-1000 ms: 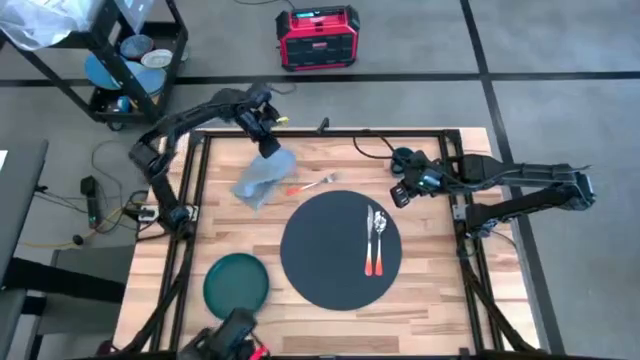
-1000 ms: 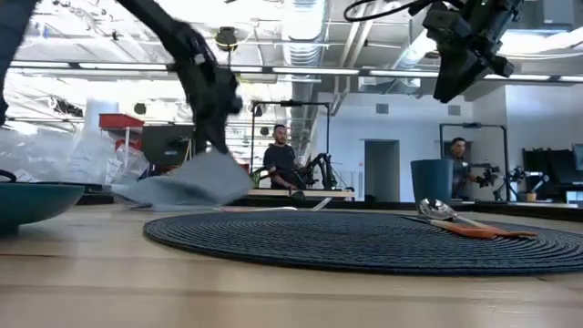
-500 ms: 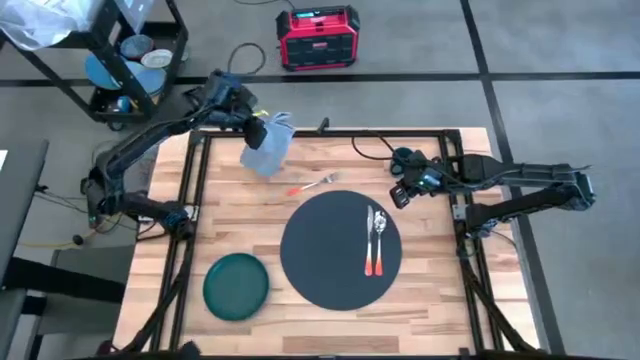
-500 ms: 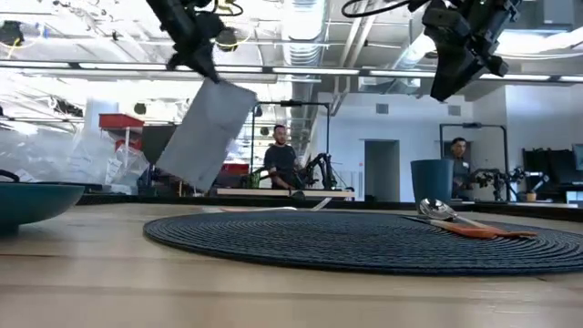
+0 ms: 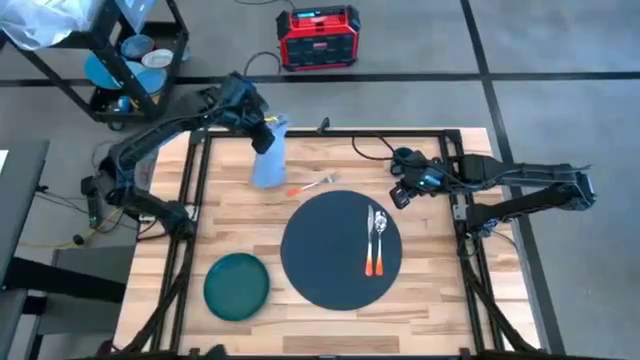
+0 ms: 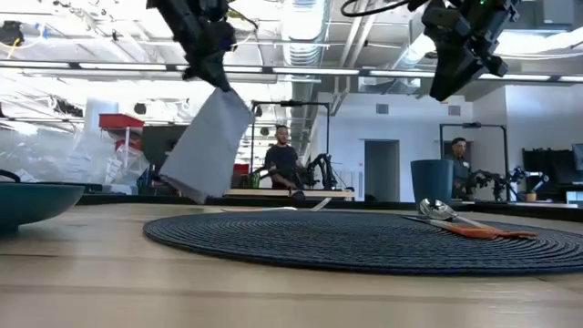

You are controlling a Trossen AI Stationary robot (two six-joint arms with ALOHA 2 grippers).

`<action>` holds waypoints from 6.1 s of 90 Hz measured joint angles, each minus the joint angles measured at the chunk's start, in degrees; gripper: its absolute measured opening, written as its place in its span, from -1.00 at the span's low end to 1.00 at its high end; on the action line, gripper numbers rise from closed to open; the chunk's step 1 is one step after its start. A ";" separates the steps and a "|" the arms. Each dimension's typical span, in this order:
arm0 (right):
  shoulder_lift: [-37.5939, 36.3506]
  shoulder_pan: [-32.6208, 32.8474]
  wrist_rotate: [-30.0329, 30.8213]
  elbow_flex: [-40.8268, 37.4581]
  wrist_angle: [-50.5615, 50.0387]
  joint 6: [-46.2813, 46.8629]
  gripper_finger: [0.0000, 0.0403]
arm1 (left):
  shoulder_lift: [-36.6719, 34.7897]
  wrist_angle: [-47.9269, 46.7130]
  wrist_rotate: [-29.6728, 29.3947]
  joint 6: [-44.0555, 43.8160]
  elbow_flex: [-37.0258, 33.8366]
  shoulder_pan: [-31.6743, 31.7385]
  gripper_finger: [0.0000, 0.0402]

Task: Set table place
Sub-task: Fold the gray table napkin

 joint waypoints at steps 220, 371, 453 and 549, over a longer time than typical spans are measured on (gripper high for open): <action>0.02 -0.02 -4.48 0.00 1.29 -1.38 -0.64 | 2.40 -9.00 -8.59 -0.98 10.24 -4.78 -1.00; 0.00 -0.59 -4.55 0.00 1.31 0.21 -0.64 | 0.63 -15.21 -6.28 18.81 11.98 13.65 -1.00; 0.02 -0.39 -5.85 0.00 1.37 0.74 -0.64 | -2.97 -11.93 10.96 4.04 11.98 6.21 -1.00; 0.01 0.71 -7.54 0.00 1.31 0.59 -0.64 | -3.21 -14.46 7.03 15.38 6.01 12.63 -1.00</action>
